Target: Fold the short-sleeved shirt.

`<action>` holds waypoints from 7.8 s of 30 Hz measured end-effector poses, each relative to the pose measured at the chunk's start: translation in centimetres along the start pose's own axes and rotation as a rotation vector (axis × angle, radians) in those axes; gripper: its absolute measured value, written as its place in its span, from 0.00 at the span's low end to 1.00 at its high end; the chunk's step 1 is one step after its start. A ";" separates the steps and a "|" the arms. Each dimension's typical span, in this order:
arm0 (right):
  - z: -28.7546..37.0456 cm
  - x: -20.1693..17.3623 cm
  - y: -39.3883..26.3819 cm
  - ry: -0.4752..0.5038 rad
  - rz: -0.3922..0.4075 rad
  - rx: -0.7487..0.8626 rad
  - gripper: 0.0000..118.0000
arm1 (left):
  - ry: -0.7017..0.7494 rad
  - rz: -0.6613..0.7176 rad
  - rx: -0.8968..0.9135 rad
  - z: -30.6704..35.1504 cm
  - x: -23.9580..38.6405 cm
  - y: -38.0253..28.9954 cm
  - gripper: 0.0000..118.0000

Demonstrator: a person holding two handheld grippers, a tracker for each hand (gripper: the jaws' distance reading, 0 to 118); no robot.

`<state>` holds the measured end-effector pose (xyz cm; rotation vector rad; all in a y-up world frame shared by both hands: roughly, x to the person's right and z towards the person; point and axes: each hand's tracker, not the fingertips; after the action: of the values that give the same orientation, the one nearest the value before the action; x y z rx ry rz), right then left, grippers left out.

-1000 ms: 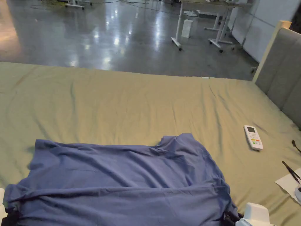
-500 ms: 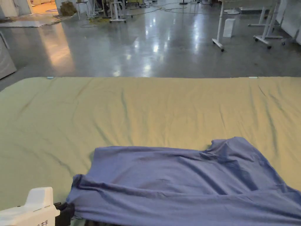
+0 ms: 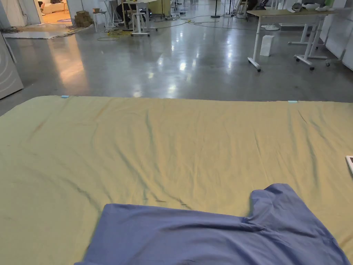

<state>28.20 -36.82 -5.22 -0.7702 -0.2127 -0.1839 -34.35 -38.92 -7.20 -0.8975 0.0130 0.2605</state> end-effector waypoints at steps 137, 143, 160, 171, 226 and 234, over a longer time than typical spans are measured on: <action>-2.9 2.5 0.7 0.169 0.141 -0.086 0.48 | -0.090 -0.048 0.011 -1.8 -2.8 -0.1 0.45; 2.5 2.9 2.3 0.103 0.126 0.158 0.67 | -0.066 -0.109 0.230 4.7 -0.5 1.8 0.77; 15.5 -10.4 3.8 0.287 0.359 0.632 0.06 | -0.125 -0.384 0.730 18.8 15.7 1.2 0.08; 15.5 -11.5 2.7 0.330 0.385 0.602 0.00 | -0.123 -0.367 0.707 19.4 14.6 0.5 0.00; 11.6 -9.7 -1.1 0.396 0.221 0.248 0.00 | -0.371 0.528 0.204 2.3 -7.1 7.2 0.05; 11.9 -8.6 -1.9 0.391 0.191 0.245 0.00 | -0.567 0.407 0.148 -1.7 4.8 7.4 0.05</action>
<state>18.03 -29.05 2.21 -0.4940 0.2061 -0.1216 -31.24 -34.80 -14.51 -0.6425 -0.3090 0.8764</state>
